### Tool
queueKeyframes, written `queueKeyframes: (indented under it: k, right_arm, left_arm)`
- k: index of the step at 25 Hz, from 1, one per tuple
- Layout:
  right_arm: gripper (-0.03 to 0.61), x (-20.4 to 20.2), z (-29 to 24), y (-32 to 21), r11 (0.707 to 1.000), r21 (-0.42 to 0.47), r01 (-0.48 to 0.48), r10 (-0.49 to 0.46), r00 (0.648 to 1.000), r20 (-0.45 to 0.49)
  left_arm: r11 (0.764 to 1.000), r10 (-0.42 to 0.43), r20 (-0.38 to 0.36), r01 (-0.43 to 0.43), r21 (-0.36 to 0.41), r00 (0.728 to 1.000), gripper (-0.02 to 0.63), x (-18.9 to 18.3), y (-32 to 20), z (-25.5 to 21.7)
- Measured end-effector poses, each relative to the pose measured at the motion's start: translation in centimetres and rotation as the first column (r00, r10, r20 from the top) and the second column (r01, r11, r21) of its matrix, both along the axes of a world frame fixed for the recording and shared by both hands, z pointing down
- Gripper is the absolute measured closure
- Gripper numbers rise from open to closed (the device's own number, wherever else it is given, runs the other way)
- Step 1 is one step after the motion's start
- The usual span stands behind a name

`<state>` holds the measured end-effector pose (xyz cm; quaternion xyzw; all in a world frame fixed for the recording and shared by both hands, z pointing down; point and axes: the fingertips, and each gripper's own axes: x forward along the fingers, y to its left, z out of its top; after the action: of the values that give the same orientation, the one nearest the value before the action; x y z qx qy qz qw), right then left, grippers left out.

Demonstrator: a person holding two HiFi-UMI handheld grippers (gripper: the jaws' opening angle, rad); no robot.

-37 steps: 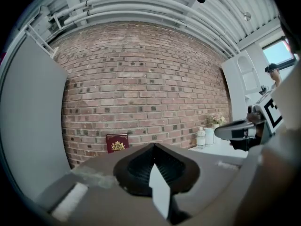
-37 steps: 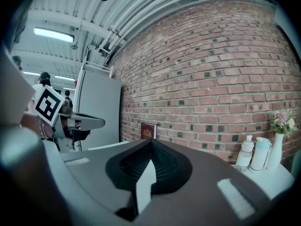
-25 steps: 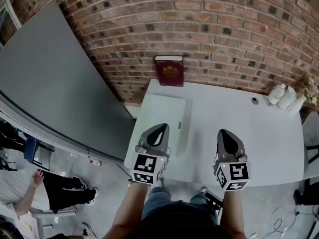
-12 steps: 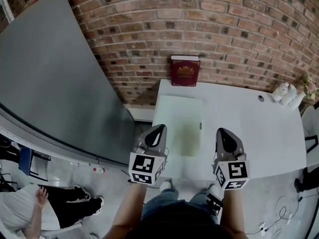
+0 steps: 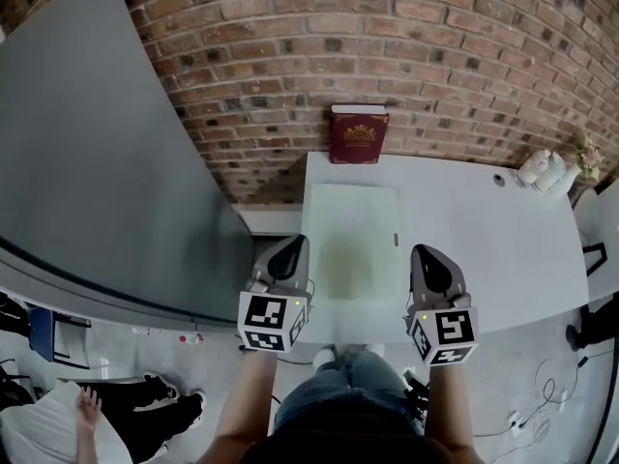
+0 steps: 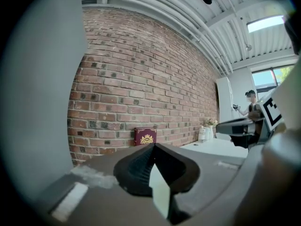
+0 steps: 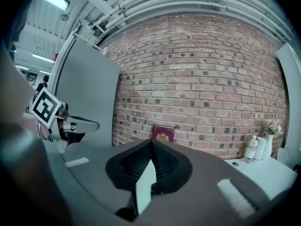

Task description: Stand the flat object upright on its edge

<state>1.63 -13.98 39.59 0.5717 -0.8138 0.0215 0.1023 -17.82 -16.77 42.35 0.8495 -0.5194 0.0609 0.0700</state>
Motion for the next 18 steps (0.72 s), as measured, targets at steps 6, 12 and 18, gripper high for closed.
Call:
queueKeyframes:
  k: [6, 12, 18]
  right_arm:
    - [0.580, 0.9, 1.0, -1.2, 1.000, -0.026, -0.006, 0.006, 1.000, 0.006]
    - [0.557, 2.2, 2.2, -3.2, 0.998, -0.060, -0.005, 0.008, 0.999, 0.045]
    - [0.354, 2.5, 3.9, -4.9, 0.990, -0.124, 0.063, -0.045, 0.989, 0.143]
  left_arm:
    - [0.999, -0.019, -0.014, 0.019, -0.028, 1.000, 0.615, -0.5, -1.3, 0.9]
    - [0.996, -0.042, -0.035, 0.039, -0.086, 0.998, 0.615, -0.1, -2.9, 2.6]
    - [0.984, -0.054, -0.061, 0.043, -0.172, 0.997, 0.463, 0.2, -4.3, 4.8]
